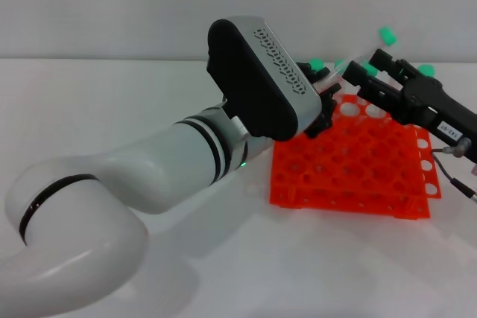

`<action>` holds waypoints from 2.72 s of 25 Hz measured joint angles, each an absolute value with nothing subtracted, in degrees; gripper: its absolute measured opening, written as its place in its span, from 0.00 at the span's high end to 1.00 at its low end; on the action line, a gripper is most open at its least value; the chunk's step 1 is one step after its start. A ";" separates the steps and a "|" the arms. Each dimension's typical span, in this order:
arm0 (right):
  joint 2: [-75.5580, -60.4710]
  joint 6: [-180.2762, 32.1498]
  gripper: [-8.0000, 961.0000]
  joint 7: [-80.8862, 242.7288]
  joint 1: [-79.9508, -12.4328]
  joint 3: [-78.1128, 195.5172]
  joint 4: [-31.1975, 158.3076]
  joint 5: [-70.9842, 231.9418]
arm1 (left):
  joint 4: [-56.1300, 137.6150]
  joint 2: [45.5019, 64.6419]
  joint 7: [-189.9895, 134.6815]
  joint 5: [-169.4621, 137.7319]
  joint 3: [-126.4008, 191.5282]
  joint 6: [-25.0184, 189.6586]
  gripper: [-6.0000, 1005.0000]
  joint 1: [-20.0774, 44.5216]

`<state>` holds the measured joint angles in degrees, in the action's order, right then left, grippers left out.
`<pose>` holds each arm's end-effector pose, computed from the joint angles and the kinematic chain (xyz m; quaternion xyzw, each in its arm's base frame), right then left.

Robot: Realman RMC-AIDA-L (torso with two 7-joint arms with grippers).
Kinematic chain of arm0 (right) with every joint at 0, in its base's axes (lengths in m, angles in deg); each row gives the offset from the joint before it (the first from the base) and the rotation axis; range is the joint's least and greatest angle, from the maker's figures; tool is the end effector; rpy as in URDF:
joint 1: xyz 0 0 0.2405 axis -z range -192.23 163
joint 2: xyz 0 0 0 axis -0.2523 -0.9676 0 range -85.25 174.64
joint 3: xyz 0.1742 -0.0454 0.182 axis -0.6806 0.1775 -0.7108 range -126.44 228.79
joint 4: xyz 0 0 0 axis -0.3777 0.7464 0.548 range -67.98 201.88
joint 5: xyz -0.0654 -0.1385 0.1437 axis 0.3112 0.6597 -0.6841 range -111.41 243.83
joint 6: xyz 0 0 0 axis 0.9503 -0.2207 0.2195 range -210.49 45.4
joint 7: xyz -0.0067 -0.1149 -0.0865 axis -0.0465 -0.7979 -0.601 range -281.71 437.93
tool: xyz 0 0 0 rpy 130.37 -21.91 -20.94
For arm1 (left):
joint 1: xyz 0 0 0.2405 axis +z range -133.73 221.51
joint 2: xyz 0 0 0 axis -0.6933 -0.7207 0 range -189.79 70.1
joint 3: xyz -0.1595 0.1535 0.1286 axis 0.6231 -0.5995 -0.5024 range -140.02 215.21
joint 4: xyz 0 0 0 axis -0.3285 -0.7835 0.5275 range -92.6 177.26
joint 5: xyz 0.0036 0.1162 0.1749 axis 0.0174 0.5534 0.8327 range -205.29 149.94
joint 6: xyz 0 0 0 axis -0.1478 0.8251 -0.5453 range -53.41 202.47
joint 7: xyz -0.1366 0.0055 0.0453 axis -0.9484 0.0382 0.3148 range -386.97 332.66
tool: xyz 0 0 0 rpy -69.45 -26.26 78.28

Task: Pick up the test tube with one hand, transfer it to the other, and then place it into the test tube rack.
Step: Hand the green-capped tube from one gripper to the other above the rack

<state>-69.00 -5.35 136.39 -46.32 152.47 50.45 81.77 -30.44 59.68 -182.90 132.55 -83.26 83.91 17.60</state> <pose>0.2259 0.3596 -0.0096 -0.7935 0.2515 0.4966 0.2459 -0.0962 0.3589 -0.1005 -0.9103 0.0146 -0.1091 0.3991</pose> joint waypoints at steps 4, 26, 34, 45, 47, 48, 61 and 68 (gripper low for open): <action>-69.28 -6.46 0.08 136.37 -46.45 152.43 50.47 81.77 | -30.37 59.68 -182.88 132.54 -83.94 83.75 0.81 17.30; -68.83 -10.17 0.08 137.06 -45.28 150.99 50.42 81.84 | -30.90 59.62 -178.63 132.78 -84.36 81.58 0.81 17.02; -69.86 -11.97 0.09 136.90 -46.64 150.45 50.41 82.84 | -31.05 59.68 -178.46 132.80 -85.57 81.43 0.81 17.19; -70.18 -11.17 0.11 136.81 -45.51 146.68 49.99 83.00 | -30.59 59.69 -178.47 132.72 -86.05 81.43 0.81 17.60; -70.29 -11.16 0.11 136.78 -45.45 146.68 49.97 82.89 | -30.55 59.69 -178.47 132.71 -86.25 81.43 0.81 17.62; -70.32 -11.11 0.11 136.78 -45.39 146.63 49.94 82.80 | -30.51 59.69 -178.47 132.70 -86.30 81.43 0.81 17.64; -70.06 -11.22 0.35 137.07 -45.21 146.15 50.08 83.09 | -30.26 59.69 -178.59 132.63 -85.94 81.31 0.81 17.70; -70.11 -11.25 0.53 137.08 -45.13 146.18 50.03 83.17 | -30.23 59.69 -178.47 132.63 -85.90 80.96 0.81 17.70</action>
